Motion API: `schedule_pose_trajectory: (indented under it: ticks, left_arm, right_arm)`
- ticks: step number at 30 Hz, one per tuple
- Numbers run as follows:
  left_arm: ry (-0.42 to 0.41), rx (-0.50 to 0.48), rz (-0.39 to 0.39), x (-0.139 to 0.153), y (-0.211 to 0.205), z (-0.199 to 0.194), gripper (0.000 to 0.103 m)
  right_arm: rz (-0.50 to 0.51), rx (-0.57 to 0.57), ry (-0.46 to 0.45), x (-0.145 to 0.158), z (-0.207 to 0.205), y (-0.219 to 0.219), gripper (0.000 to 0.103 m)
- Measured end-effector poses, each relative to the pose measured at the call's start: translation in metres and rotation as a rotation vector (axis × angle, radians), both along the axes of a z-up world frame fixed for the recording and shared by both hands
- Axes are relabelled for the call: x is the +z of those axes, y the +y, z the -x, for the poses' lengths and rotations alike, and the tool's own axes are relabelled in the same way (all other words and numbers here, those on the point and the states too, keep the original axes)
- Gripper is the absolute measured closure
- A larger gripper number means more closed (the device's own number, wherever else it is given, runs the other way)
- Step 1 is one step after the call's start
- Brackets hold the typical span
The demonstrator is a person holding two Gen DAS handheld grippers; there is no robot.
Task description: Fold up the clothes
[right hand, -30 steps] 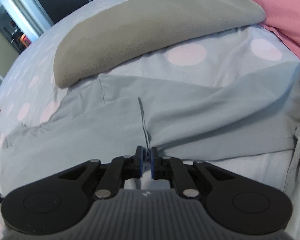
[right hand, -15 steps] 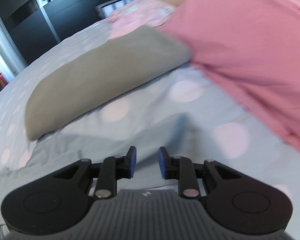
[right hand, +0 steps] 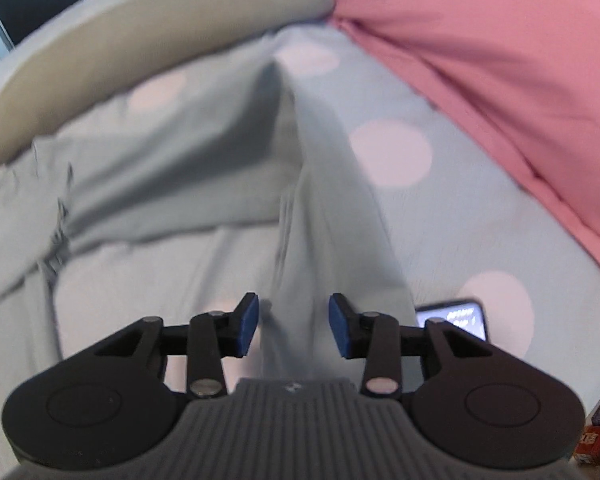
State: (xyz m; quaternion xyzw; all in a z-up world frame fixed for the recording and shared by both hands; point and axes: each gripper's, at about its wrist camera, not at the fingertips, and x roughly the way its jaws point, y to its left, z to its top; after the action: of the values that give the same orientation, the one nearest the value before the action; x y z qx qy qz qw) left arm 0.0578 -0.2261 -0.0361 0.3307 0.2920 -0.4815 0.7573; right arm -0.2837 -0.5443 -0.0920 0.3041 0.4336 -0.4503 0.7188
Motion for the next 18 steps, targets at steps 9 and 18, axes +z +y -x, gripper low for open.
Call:
schedule_pose_trajectory:
  ticks: [9,18]
  left_arm:
    - [0.143,-0.064,0.174,0.079,-0.012,0.04,0.064]
    - [0.109,-0.083,0.228,0.078,-0.008,0.027,0.061]
  right_arm:
    - [0.042,-0.025,-0.245,0.084,0.004,0.001,0.096]
    - [0.036,0.223,-0.399,0.168,-0.096,0.044,0.096]
